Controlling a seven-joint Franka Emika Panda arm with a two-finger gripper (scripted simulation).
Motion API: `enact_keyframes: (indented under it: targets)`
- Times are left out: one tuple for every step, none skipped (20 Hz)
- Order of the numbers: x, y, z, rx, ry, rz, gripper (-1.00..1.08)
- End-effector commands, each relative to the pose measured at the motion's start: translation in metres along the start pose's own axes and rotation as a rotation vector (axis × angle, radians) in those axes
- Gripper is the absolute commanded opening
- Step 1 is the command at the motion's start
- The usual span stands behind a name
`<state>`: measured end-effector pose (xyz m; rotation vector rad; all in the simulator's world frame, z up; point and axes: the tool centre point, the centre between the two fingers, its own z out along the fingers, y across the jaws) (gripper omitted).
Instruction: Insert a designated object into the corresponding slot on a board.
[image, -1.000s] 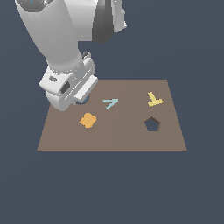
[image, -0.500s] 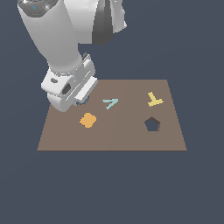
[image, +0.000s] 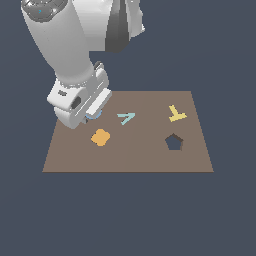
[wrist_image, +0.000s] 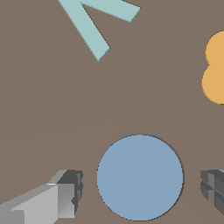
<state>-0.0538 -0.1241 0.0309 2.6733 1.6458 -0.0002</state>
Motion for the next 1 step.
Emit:
enact_keyframes:
  targets:
    - [0.0000,0.0000,0.0000,0.000,0.000,0.000,1.00]
